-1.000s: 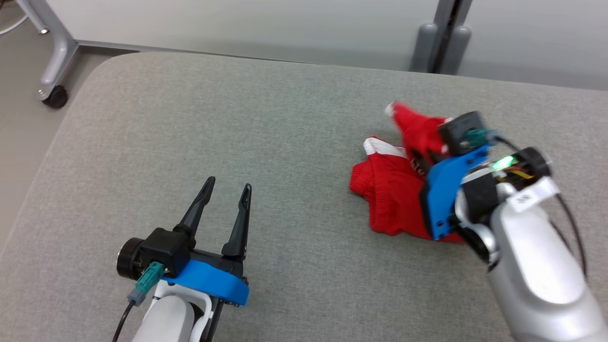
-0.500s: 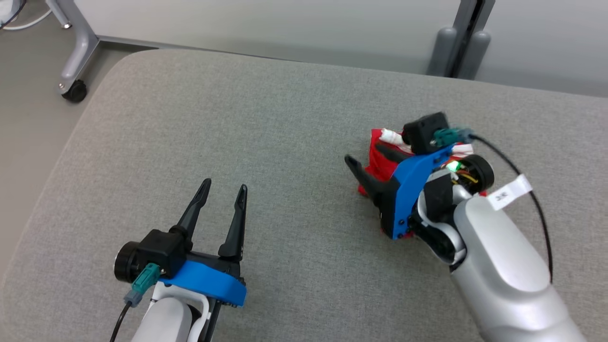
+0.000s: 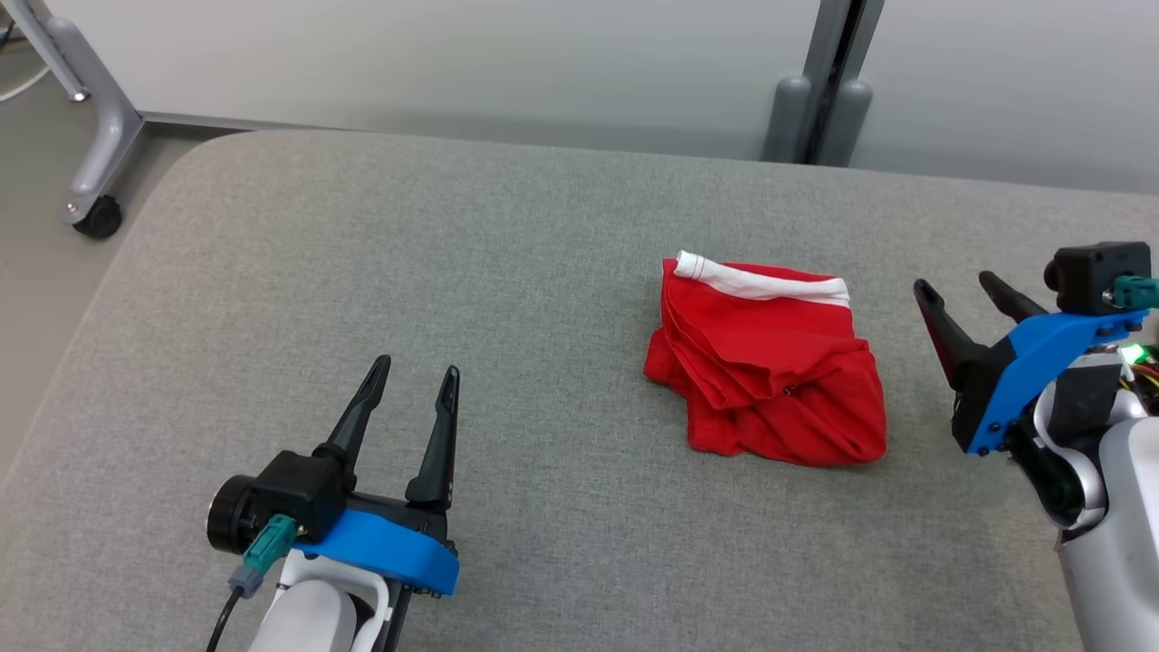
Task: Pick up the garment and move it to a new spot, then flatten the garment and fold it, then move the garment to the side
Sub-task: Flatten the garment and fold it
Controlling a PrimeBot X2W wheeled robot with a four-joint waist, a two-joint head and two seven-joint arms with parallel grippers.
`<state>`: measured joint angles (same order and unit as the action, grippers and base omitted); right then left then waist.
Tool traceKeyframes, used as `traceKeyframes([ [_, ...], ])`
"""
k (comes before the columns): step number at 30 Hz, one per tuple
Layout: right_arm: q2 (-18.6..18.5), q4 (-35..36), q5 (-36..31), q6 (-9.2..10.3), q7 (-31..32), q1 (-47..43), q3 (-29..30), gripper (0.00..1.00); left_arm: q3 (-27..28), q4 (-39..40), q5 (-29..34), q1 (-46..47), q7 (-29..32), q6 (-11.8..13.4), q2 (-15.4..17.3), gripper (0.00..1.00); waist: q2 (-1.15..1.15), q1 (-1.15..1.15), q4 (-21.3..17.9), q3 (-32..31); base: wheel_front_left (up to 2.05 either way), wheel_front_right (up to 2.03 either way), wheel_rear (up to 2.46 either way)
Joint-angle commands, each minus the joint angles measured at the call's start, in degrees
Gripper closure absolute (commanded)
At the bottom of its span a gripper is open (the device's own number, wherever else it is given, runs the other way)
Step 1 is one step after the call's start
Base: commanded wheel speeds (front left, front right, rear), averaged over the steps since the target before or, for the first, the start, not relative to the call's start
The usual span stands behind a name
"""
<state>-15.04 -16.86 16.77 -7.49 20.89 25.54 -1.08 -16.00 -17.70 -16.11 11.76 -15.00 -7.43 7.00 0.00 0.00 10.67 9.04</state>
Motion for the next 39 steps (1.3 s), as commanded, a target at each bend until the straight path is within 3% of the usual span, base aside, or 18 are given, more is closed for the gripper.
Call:
traceKeyframes([
  [1, 0.4, -1.0, -0.7, -0.01, -0.6, -0.2, 0.2, 0.89, -0.1, 0.4, 0.2, 0.6, -0.2, 0.0, 0.3, 0.0, 0.0, 0.0, 0.0, 0.6, 0.0, 0.0, 0.0],
  [2, 0.6, -2.0, -1.0, -0.01, -0.7, 0.2, 0.1, 1.0, -0.2, 0.4, 0.2, 1.0, -0.2, 0.0, 0.3, 0.0, 0.0, 0.0, 0.1, 0.9, 0.0, 0.0, 0.0],
  [13, 2.2, -11.3, -3.6, -0.01, 4.1, 4.2, -7.7, 1.0, -2.1, -0.1, -0.2, 3.3, -0.2, 0.0, -0.1, 0.0, 0.0, 0.0, 3.0, 2.9, 0.0, 0.0, 0.0],
  [25, 4.0, 1.0, 6.8, -0.01, 6.8, -3.1, -26.2, 1.0, -0.1, 0.2, 0.1, 1.6, -0.2, 0.0, 0.2, 0.0, 0.0, 0.0, 2.3, 1.3, 0.0, 0.0, 0.0],
  [31, 3.9, 5.6, 5.9, -0.01, -1.6, -0.9, -20.5, 1.0, -0.2, 0.1, 0.5, 1.4, -0.2, 0.0, 0.1, 0.0, 0.0, 0.0, 1.8, 0.6, 0.0, 0.0, 0.0],
  [38, 5.6, 8.6, -2.9, -0.01, -14.0, -7.7, -4.8, 1.0, 0.5, -0.3, 0.3, -0.2, -0.2, 0.0, 0.1, 0.0, 0.0, 0.0, 1.3, -1.8, 0.0, 0.0, 0.0],
  [39, 6.1, 9.1, -3.7, -0.01, -15.3, -9.3, -3.3, 0.56, 1.1, -0.2, 0.3, -0.6, -0.2, 0.1, 0.2, 0.0, 0.0, 0.0, 0.8, -2.1, 0.0, 0.0, 0.0],
])
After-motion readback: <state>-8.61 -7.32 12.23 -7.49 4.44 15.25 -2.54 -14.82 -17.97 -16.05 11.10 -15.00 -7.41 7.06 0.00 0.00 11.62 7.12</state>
